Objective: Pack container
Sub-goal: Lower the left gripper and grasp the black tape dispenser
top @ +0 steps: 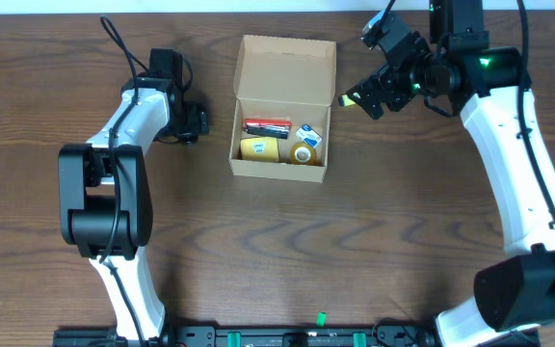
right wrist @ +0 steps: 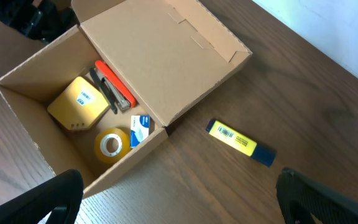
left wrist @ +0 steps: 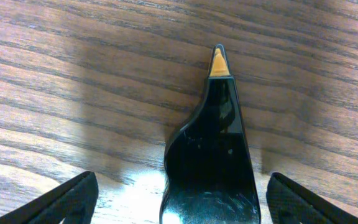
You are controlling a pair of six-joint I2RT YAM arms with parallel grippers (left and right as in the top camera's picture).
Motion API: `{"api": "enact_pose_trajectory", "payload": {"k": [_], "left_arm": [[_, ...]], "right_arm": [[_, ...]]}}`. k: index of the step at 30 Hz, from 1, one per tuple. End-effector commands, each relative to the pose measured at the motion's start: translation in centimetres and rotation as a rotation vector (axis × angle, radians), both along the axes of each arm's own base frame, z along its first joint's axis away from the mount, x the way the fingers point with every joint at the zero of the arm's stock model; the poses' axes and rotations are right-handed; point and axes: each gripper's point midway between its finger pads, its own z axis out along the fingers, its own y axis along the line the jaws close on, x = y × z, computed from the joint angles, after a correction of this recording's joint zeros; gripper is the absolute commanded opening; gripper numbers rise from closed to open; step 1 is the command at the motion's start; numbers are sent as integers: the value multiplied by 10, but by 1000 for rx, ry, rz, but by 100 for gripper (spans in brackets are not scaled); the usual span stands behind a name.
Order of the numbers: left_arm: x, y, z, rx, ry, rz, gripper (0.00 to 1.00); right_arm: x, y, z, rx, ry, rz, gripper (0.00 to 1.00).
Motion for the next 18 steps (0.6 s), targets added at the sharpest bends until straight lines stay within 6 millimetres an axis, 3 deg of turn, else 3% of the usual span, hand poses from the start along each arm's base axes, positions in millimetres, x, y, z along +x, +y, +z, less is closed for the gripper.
{"api": "enact_pose_trajectory", "payload": {"k": [1, 10, 18], "left_arm": [[1, 0, -4, -4, 8, 16, 85], [2, -4, -10, -30, 15, 13, 80], [1, -4, -11, -29, 19, 13, 64]], "right_arm": [[0, -1, 12, 14, -20, -12, 99], [0, -1, 12, 14, -21, -12, 99], [0, -1, 12, 14, -22, -12, 99]]}}
